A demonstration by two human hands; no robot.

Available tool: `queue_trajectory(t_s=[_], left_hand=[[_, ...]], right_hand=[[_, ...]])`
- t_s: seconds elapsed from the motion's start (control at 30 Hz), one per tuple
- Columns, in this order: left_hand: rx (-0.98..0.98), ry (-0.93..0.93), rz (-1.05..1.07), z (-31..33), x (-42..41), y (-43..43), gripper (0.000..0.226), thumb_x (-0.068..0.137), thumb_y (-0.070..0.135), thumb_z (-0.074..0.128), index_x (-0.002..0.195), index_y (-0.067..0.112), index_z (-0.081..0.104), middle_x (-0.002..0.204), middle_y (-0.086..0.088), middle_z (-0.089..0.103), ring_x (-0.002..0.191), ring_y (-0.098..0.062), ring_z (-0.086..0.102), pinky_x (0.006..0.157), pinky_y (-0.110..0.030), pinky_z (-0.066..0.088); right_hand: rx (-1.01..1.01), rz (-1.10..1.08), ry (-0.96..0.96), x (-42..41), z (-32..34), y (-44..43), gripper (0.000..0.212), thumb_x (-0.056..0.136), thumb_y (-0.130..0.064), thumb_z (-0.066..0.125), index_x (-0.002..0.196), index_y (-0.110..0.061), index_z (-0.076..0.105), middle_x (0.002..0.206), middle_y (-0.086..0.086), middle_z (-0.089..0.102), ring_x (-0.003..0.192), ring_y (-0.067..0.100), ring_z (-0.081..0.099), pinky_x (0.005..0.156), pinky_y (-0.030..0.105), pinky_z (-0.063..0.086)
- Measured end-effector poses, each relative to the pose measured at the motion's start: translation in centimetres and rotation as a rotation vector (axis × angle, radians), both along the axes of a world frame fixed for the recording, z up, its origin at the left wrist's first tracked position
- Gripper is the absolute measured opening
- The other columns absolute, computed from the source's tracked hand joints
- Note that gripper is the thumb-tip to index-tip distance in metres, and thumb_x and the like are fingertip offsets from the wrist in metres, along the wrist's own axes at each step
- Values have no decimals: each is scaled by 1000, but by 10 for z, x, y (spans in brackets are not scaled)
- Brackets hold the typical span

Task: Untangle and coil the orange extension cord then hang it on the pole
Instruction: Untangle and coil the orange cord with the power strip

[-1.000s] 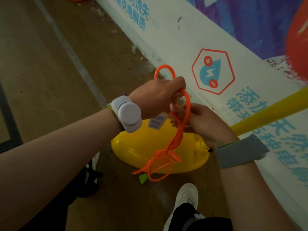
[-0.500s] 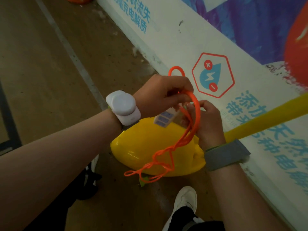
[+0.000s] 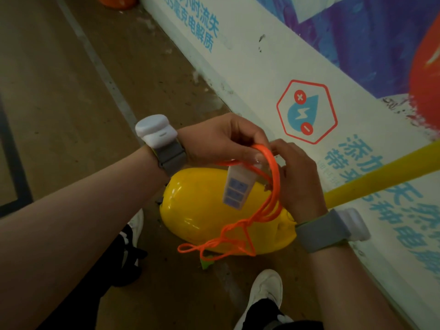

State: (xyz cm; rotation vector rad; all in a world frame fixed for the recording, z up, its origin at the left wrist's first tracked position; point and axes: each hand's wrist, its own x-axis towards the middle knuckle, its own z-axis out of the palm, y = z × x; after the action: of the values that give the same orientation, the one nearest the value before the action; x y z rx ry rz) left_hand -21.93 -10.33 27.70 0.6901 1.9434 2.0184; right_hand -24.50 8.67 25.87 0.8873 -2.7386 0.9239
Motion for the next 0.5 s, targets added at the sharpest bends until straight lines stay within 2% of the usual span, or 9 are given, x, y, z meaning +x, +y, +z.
queue_trajectory(t_s=[0.07, 0.1, 0.13, 0.2, 0.23, 0.3, 0.37, 0.43, 0.5], left_hand=[[-17, 12, 18, -1, 0, 1, 8, 85, 11, 67, 80, 17, 70, 75, 7, 69, 71, -5, 63, 68, -18, 49], [-25, 10, 35, -1, 0, 2, 7, 84, 16, 67, 78, 19, 69, 75, 6, 69, 70, -5, 62, 67, -18, 48], [-28, 7, 67, -1, 0, 2, 5, 82, 21, 66, 77, 21, 68, 74, 6, 68, 69, -5, 62, 66, -17, 48], [-21, 1, 129, -4, -1, 5, 6, 79, 26, 64, 77, 20, 65, 71, 8, 67, 67, -4, 62, 65, -17, 48], [-24, 5, 145, -5, -1, 6, 8, 78, 27, 64, 77, 19, 64, 70, 9, 67, 67, -4, 62, 65, -16, 48], [-47, 20, 139, -8, -2, 10, 14, 78, 30, 64, 80, 16, 62, 70, 12, 67, 68, -1, 62, 66, -16, 48], [-45, 29, 101, -9, 0, 12, 16, 77, 37, 66, 81, 22, 64, 74, 11, 67, 70, -1, 61, 69, -16, 48], [-20, 24, 54, -8, 1, 14, 11, 77, 38, 68, 80, 27, 67, 77, 10, 68, 73, -2, 62, 71, -17, 49], [11, 17, 25, -8, 2, 16, 6, 79, 33, 69, 81, 28, 68, 78, 11, 68, 74, -1, 62, 71, -17, 49]], right_hand=[[-43, 27, -47, 0, 2, 1, 18, 81, -6, 67, 93, -21, 68, 90, 1, 66, 85, 19, 63, 71, 43, 54], [-43, 33, -59, 1, 4, 2, 18, 81, -7, 69, 93, -20, 70, 90, 1, 67, 85, 17, 63, 74, 37, 54], [-28, 40, -78, 2, 8, 1, 16, 81, -10, 70, 94, -20, 72, 89, 0, 68, 82, 13, 63, 74, 27, 53], [-4, 84, -236, 6, 13, -1, 19, 80, -19, 74, 96, -29, 70, 80, -11, 64, 69, -1, 59, 62, 7, 45], [17, 124, -358, 9, 14, -3, 27, 78, -20, 76, 96, -37, 65, 77, -16, 62, 63, -4, 60, 57, 5, 45], [106, 177, -524, 14, 9, -6, 41, 70, -21, 82, 91, -46, 57, 77, -21, 60, 58, -4, 61, 55, 13, 51], [123, 139, -484, 14, 3, -9, 37, 68, -26, 83, 76, -44, 52, 71, -22, 56, 55, -9, 58, 53, 12, 47], [118, 52, -322, 11, 0, -11, 30, 77, -30, 76, 62, -35, 51, 60, -20, 49, 51, -11, 52, 51, 5, 38], [114, -14, -153, 8, -2, -12, 21, 83, -32, 68, 66, -26, 58, 65, -11, 53, 57, 1, 53, 53, 11, 32]])
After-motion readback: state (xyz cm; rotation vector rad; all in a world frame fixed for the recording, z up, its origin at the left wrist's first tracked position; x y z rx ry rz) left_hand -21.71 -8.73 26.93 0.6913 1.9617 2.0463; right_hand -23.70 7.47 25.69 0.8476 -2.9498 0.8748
